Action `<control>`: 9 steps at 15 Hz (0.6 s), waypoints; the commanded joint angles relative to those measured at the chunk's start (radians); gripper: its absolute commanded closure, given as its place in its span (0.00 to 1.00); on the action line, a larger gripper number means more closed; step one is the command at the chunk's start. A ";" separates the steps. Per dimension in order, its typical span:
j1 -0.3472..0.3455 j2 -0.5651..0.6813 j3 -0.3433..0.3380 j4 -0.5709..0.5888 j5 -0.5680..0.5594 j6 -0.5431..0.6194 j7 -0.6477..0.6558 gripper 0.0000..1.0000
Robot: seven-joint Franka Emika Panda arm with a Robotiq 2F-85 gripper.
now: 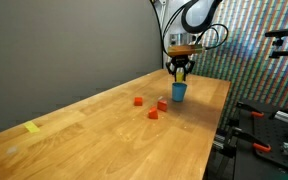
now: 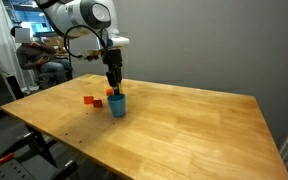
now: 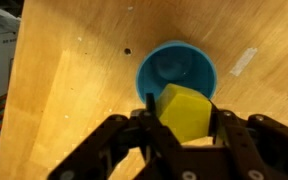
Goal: Put the yellow block inside the blue cup
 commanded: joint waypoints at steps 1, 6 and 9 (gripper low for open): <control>-0.007 0.003 0.015 0.007 0.011 0.007 0.016 0.30; 0.002 -0.022 0.033 -0.007 -0.012 -0.014 -0.037 0.00; 0.018 -0.060 0.085 -0.014 -0.002 -0.094 -0.164 0.00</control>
